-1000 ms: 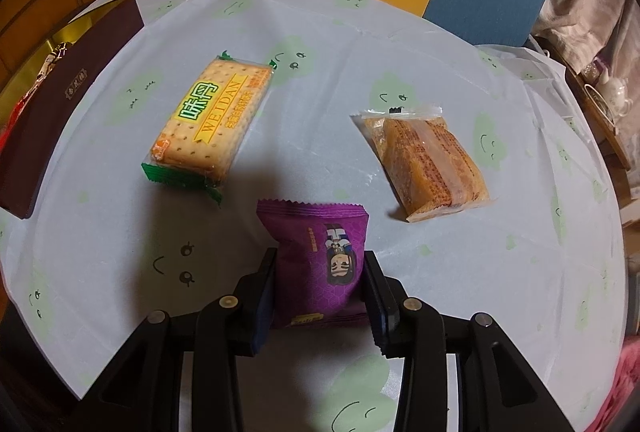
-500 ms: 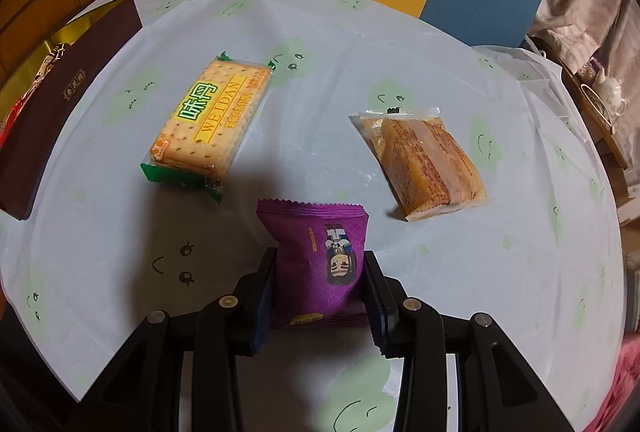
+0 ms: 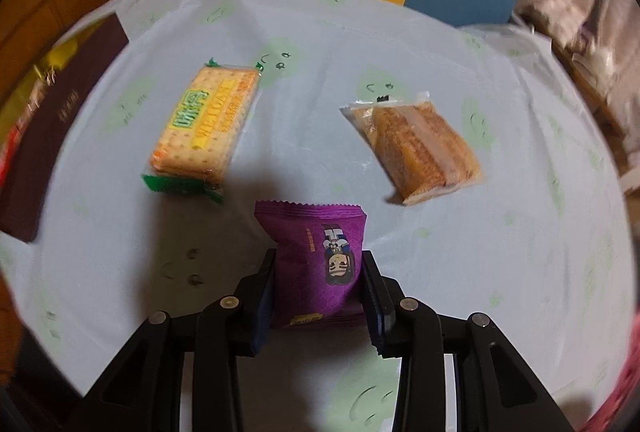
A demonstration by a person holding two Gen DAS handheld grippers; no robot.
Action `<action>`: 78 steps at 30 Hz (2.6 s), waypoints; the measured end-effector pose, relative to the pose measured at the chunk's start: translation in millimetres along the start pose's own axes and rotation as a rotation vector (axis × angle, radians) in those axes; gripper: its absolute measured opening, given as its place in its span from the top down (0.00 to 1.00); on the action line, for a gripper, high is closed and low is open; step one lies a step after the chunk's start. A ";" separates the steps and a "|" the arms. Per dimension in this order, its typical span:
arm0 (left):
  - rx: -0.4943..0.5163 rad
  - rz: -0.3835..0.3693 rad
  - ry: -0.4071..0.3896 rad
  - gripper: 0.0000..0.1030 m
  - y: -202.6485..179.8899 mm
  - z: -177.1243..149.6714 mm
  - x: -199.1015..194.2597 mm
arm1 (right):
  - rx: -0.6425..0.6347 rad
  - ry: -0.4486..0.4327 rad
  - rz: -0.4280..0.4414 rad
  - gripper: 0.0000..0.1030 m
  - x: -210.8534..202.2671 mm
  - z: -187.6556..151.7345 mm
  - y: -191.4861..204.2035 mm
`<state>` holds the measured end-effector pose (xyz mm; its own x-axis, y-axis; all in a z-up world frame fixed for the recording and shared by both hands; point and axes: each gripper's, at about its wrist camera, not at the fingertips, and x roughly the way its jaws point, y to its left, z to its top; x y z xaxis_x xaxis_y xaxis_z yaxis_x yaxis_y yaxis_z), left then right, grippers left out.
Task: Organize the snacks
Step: 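Carry the purple packet into the gold tray and open the right gripper, then grasp the yellow WEIDAN cracker packet with the left gripper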
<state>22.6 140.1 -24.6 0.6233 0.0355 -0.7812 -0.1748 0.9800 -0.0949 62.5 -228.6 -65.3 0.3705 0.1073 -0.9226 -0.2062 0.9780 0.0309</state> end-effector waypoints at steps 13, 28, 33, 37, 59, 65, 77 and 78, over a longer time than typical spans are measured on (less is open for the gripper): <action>-0.086 0.034 -0.014 0.70 34.6 -1.0 -1.2 | 0.048 -0.059 0.081 0.63 -16.4 6.5 11.3; -0.191 0.088 -0.037 0.70 77.8 -1.7 -8.2 | -0.317 -0.150 0.489 0.62 -63.5 53.5 209.3; -0.188 0.081 -0.026 0.70 77.1 -3.9 -6.6 | -0.307 -0.123 0.538 0.58 -41.5 66.0 257.1; -0.175 0.071 -0.017 0.70 75.4 -7.2 -6.3 | -0.321 -0.077 0.495 0.54 -15.4 65.3 272.5; -0.030 0.006 -0.045 0.70 23.6 -2.0 -20.3 | -0.217 -0.268 0.376 0.34 -69.7 50.5 165.0; 0.038 -0.026 -0.040 0.70 -2.3 -2.2 -21.1 | -0.163 -0.274 0.285 0.32 -74.6 47.5 114.3; 0.177 -0.082 -0.032 0.70 -54.9 0.1 -24.4 | -0.036 -0.295 0.091 0.28 -82.9 45.5 -2.8; 0.189 -0.087 -0.030 0.70 -59.2 0.2 -24.4 | -0.025 -0.296 0.073 0.28 -83.1 46.7 -13.5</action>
<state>17.9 81.3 0.2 0.6528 -0.0474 -0.7561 0.0247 0.9988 -0.0413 76.7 -242.3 28.9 0.6010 0.2279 -0.7660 -0.2629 0.9615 0.0798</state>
